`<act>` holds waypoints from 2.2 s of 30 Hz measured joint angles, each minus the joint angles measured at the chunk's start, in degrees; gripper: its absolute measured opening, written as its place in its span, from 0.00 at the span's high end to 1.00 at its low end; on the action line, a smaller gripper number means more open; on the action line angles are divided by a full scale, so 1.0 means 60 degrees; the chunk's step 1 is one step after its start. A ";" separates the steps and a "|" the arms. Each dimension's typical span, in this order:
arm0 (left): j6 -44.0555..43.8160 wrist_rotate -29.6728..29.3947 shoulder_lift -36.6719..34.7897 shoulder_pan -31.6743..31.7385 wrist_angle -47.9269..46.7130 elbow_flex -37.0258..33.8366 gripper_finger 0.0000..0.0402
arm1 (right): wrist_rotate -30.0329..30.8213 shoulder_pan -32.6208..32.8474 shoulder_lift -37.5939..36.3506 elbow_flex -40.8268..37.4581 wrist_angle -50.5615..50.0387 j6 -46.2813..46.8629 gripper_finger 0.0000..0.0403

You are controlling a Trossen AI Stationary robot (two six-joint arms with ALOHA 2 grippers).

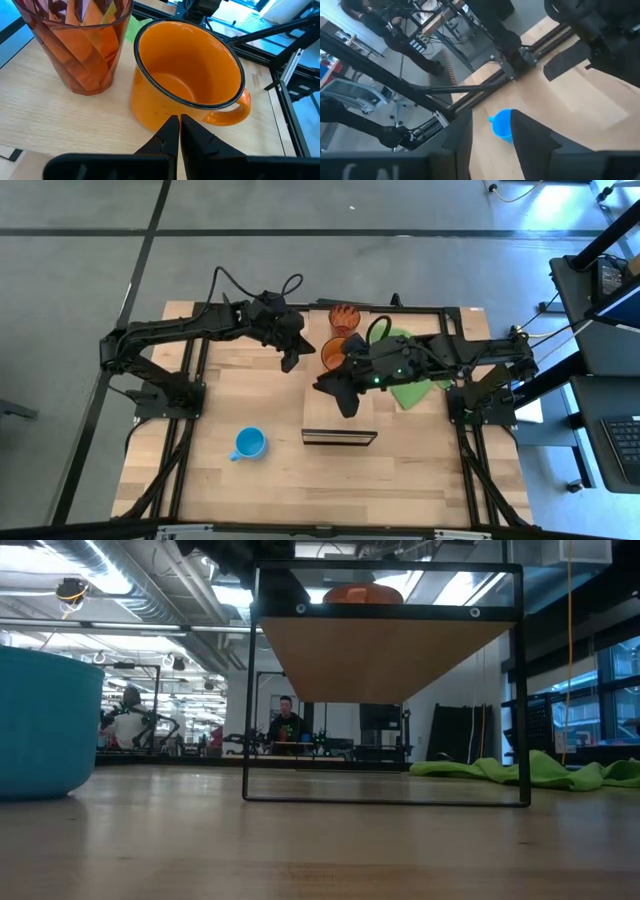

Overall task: Stack small to large cups/mugs on shelf
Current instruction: Put the orange mug on the shelf

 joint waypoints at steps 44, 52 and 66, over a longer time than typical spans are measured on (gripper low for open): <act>0.0251 0.0966 0.1064 0.0703 0.0931 0.0000 0.97 | 0.2971 -0.0038 0.0102 -0.3690 -0.2249 0.5837 1.00; 0.0254 0.0963 0.1118 0.0704 0.1375 0.0000 0.97 | 0.2878 -0.0384 0.0102 -0.3712 -0.0821 0.4909 1.00; 0.0255 0.1773 0.1694 0.0749 0.1464 0.0004 0.97 | 0.2788 -0.0506 0.0075 -0.3643 -0.0070 0.3851 0.97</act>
